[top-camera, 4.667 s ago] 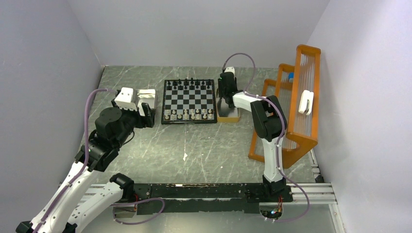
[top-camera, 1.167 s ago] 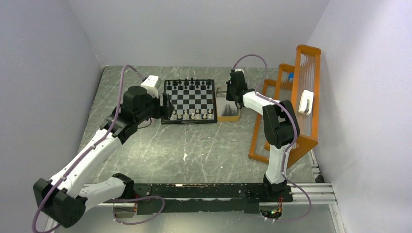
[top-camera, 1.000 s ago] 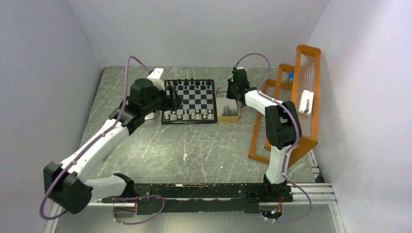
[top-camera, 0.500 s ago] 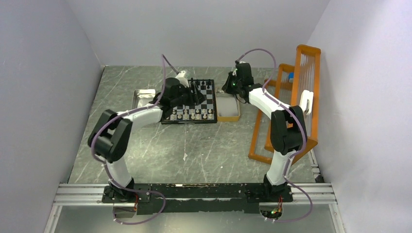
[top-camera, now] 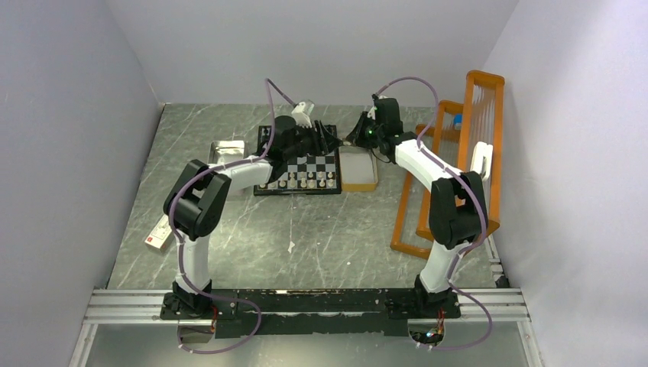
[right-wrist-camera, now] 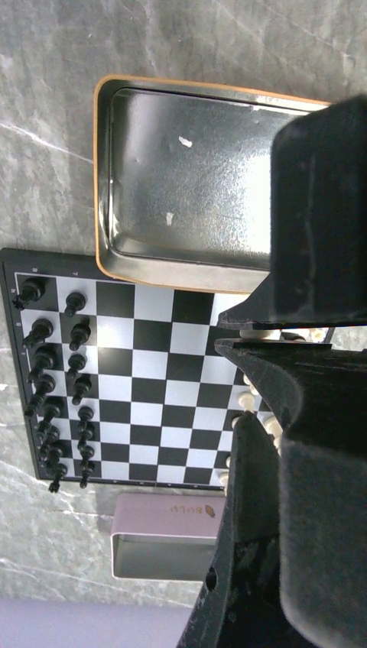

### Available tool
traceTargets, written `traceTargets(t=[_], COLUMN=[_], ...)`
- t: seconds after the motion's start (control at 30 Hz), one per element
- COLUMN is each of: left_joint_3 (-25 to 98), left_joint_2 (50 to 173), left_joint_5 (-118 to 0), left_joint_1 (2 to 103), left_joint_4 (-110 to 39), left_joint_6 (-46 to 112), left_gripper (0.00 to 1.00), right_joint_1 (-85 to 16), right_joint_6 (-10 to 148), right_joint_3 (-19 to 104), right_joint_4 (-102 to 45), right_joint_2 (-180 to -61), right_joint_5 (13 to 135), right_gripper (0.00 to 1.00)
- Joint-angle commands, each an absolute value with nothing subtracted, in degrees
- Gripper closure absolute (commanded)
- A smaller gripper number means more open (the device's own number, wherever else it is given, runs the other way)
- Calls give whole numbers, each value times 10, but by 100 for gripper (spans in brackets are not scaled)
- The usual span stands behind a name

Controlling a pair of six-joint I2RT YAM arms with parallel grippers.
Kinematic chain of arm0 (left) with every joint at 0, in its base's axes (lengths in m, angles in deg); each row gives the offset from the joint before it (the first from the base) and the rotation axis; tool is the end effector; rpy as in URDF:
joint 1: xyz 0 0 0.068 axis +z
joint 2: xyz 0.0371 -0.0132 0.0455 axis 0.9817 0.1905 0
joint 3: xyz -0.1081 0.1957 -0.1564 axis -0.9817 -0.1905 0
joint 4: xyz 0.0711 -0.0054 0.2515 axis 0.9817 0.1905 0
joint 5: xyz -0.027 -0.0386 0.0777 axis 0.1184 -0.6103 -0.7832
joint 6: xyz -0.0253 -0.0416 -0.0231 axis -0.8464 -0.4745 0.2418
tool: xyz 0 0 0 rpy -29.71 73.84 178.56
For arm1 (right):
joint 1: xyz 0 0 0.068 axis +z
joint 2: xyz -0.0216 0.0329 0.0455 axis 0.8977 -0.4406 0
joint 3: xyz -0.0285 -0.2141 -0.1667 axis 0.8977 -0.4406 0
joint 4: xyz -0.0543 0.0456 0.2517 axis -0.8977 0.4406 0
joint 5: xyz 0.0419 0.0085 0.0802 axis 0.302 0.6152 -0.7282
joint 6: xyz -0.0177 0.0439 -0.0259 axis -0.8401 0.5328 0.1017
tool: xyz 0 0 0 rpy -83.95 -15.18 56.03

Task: Set up the chess pieces on the board
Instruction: Place the chess piece on the chessboard.

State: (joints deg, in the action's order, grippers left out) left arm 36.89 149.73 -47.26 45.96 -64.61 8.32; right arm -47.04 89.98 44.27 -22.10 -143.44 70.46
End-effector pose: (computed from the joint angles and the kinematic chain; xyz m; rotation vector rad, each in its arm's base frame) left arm 0.3749 -0.2584 0.2226 0.2264 1.8711 -1.1594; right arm 0.4014 0.1286 0.2518 0.0961 2.2202 0.6462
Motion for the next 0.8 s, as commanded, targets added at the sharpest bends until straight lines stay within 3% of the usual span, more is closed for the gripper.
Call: traceTargets(t=[0.0,0.5,0.77], left_joint_3=[393,431,440], left_joint_2=[1520,1555,1563], left_joint_5=[-456,-437,-434], left_joint_1=[456,447,445], left_joint_4=[-694,-699,-698], left_joint_6=[70,53,52], left_gripper=[50,54,61], right_joint_1=[-477,-479,-480], right_joint_6=[913,921,925], right_joint_3=[438,439,439], right_joint_4=[-231,-238,-239], right_joint_2=[-1411,-1408,-1406], right_joint_5=[688,676,672], right_gripper=[93,93,93])
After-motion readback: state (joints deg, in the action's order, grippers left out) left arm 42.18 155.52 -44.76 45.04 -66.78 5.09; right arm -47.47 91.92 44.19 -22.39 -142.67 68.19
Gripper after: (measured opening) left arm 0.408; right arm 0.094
